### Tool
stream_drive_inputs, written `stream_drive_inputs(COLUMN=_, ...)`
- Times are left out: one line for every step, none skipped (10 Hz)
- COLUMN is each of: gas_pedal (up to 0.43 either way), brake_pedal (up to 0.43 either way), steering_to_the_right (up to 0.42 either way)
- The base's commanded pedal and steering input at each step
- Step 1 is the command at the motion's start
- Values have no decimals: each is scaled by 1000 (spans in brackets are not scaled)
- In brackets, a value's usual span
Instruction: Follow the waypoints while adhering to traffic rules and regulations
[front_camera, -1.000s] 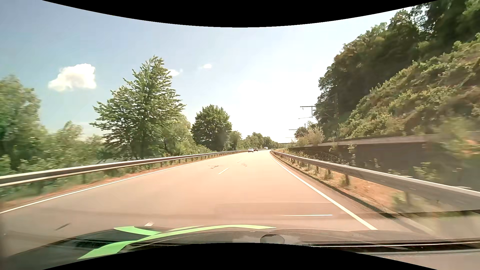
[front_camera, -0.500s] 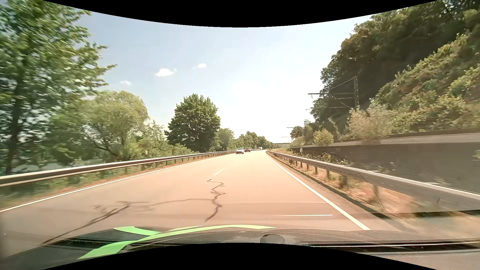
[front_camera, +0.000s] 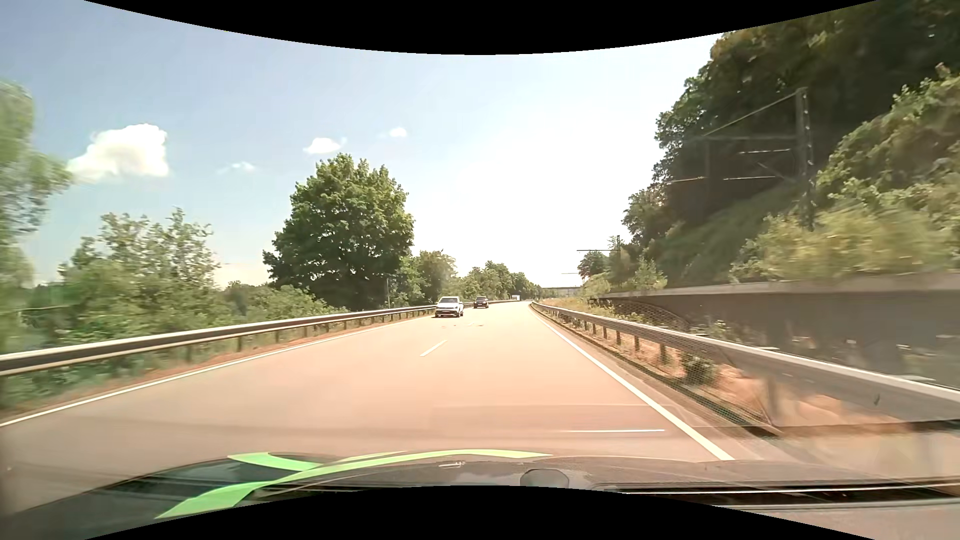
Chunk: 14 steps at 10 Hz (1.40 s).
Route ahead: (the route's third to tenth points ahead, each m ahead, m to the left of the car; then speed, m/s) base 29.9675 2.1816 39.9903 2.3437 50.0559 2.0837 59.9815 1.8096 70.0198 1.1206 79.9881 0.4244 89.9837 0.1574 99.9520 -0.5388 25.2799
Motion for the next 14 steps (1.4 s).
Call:
stream_drive_inputs(gas_pedal=378, brake_pedal=0, steering_to_the_right=4)
stream_drive_inputs(gas_pedal=378, brake_pedal=0, steering_to_the_right=3)
stream_drive_inputs(gas_pedal=390, brake_pedal=0, steering_to_the_right=3)
stream_drive_inputs(gas_pedal=390, brake_pedal=0, steering_to_the_right=3)
stream_drive_inputs(gas_pedal=398, brake_pedal=0, steering_to_the_right=3)
stream_drive_inputs(gas_pedal=398, brake_pedal=0, steering_to_the_right=2)
stream_drive_inputs(gas_pedal=398, brake_pedal=0, steering_to_the_right=0)
stream_drive_inputs(gas_pedal=398, brake_pedal=0, steering_to_the_right=0)
stream_drive_inputs(gas_pedal=398, brake_pedal=0, steering_to_the_right=0)
stream_drive_inputs(gas_pedal=398, brake_pedal=0, steering_to_the_right=0)
stream_drive_inputs(gas_pedal=409, brake_pedal=0, steering_to_the_right=0)
stream_drive_inputs(gas_pedal=409, brake_pedal=0, steering_to_the_right=0)
stream_drive_inputs(gas_pedal=409, brake_pedal=0, steering_to_the_right=0)
stream_drive_inputs(gas_pedal=409, brake_pedal=0, steering_to_the_right=0)
